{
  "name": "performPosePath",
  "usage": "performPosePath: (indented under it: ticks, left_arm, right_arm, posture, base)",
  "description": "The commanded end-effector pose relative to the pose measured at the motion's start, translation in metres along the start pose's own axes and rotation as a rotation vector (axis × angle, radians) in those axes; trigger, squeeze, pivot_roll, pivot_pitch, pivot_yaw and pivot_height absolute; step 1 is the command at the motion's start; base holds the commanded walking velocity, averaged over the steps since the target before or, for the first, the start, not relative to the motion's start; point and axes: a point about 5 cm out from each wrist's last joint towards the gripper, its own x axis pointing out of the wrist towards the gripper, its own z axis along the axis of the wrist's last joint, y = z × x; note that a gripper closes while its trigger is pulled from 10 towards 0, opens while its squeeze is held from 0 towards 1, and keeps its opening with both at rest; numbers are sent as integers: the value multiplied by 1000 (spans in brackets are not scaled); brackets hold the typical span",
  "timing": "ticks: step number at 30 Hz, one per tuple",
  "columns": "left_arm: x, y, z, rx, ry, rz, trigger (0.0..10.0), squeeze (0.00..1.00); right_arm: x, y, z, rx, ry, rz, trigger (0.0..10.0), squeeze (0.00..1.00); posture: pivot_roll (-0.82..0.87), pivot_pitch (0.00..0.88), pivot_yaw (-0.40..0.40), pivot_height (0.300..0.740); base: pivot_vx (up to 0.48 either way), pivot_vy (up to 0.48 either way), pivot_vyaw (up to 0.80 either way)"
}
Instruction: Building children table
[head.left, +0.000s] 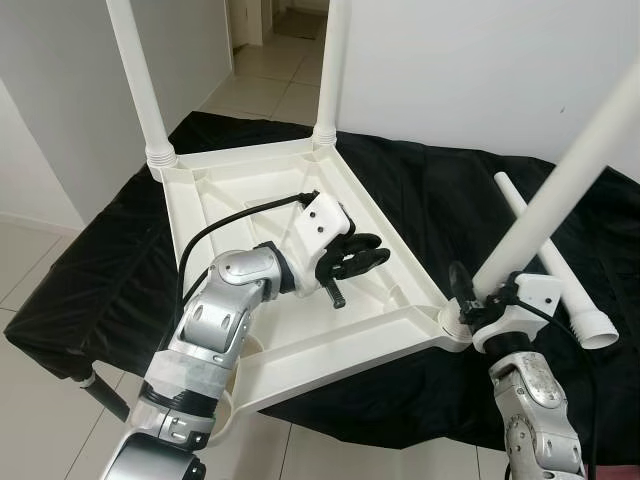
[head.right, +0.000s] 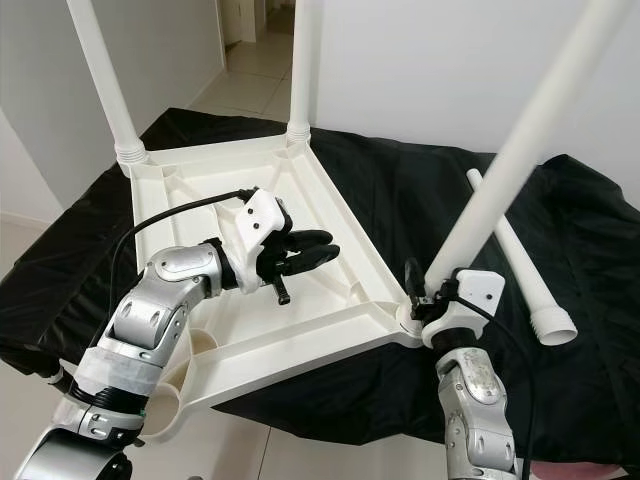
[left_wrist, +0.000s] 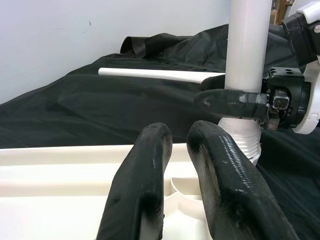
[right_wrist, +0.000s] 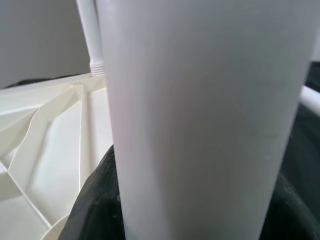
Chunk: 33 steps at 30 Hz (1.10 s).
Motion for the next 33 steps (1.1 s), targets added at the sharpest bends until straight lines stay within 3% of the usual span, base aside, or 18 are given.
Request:
performPosePath:
  ticks: [1, 4, 6, 9, 22, 27, 33]
  left_arm:
    - [-1, 9, 0, 5, 3, 137, 10000, 0]
    - [-1, 9, 0, 5, 3, 137, 10000, 0]
    - [-1, 9, 0, 4, 3, 140, 10000, 0]
    - [-1, 10, 0, 5, 3, 143, 10000, 0]
    - [-3, 13, 1, 9, 5, 151, 10000, 0]
    - [-2, 14, 2, 12, 4, 148, 10000, 0]
    - [-2, 16, 3, 15, 2, 146, 10000, 0]
  right_arm:
    - [-14, -4, -39, 38, 212, -32, 10000, 0]
    - [-15, -3, -39, 26, 213, -25, 10000, 0]
    - [-18, 1, -36, -87, 171, 46, 10000, 0]
    - [-24, 8, -36, -155, 146, 132, 10000, 0]
    - [-33, 8, -39, -117, 107, 176, 10000, 0]
    - [-29, 9, -39, -55, 112, 175, 10000, 0]
    - [-20, -1, -48, -48, 241, 114, 10000, 0]
  posture:
    - [-97, 0, -21, 740]
    - [-99, 0, -22, 740]
    - [-100, 0, -23, 740]
    - [-99, 0, -23, 740]
    - [-101, 0, -11, 740]
    - [-104, 0, -4, 740]
    - [-106, 0, 2, 740]
  base:
    - [0, 0, 0]
    - [0, 0, 0]
    - [0, 0, 0]
    - [0, 0, 0]
    - [0, 0, 0]
    - [0, 0, 0]
    - [0, 0, 0]
